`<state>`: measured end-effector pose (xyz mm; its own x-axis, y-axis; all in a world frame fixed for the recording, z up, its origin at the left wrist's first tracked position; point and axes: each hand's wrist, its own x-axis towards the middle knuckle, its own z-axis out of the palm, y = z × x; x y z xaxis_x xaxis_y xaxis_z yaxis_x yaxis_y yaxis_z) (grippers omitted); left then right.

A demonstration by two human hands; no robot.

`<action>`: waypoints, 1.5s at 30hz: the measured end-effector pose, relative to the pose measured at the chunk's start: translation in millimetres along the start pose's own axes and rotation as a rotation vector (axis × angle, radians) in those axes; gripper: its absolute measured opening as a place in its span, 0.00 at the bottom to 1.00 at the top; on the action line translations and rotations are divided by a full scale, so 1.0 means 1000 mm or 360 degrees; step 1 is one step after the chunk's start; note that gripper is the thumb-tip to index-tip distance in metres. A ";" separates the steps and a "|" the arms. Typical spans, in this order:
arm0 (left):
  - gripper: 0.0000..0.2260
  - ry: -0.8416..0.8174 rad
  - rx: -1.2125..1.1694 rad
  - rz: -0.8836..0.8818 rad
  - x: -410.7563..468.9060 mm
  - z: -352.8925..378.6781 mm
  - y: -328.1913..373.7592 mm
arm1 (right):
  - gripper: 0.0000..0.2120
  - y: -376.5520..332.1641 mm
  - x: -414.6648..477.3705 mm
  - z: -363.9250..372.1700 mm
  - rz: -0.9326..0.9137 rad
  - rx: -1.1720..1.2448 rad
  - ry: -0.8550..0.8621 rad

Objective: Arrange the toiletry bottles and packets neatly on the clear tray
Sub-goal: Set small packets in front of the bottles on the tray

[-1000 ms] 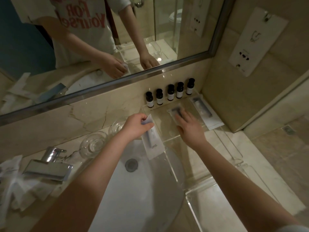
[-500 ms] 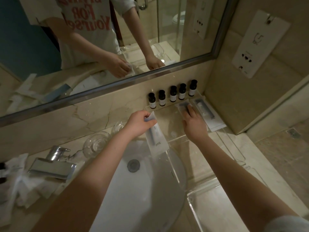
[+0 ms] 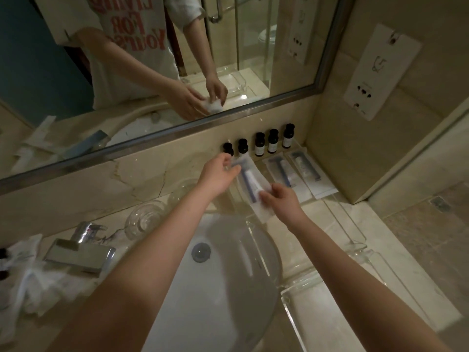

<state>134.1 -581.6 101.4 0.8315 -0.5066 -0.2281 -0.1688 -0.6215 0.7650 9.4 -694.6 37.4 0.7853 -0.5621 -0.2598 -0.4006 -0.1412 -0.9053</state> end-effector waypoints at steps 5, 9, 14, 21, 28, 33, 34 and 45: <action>0.21 -0.0191 0.0282 -0.0006 0.004 0.026 -0.009 | 0.09 0.008 0.017 -0.001 0.0238 -0.0243 0.0158; 0.25 -0.0341 0.0567 0.0057 0.004 0.046 -0.016 | 0.10 0.007 0.016 -0.007 0.0109 -0.0617 0.0208; 0.36 -0.0455 0.1008 0.0209 0.001 0.062 -0.020 | 0.14 0.016 0.027 -0.037 -0.0487 -0.1160 0.0412; 0.36 -0.0576 0.1271 0.0276 0.007 0.087 -0.032 | 0.23 0.031 0.044 -0.046 -0.0733 -0.1515 0.0080; 0.34 -0.0440 0.1224 0.0171 0.012 0.101 -0.023 | 0.23 0.029 0.044 -0.046 -0.0641 -0.1509 0.0070; 0.34 -0.0417 0.1184 0.0133 0.012 0.101 -0.017 | 0.25 0.021 0.041 -0.046 -0.0552 -0.1552 0.0038; 0.34 -0.0426 0.1180 0.0132 0.012 0.100 -0.017 | 0.25 0.019 0.041 -0.046 -0.0534 -0.1557 0.0027; 0.32 -0.0221 0.1114 0.0261 -0.028 0.047 -0.016 | 0.19 -0.014 -0.004 -0.038 -0.0583 -0.1668 0.0092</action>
<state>88.0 -585.7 67.5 0.6995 -0.6683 -0.2533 -0.6229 -0.7438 0.2423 -6.1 -721.1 64.2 0.9256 -0.3784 0.0059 -0.3709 -0.9101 -0.1850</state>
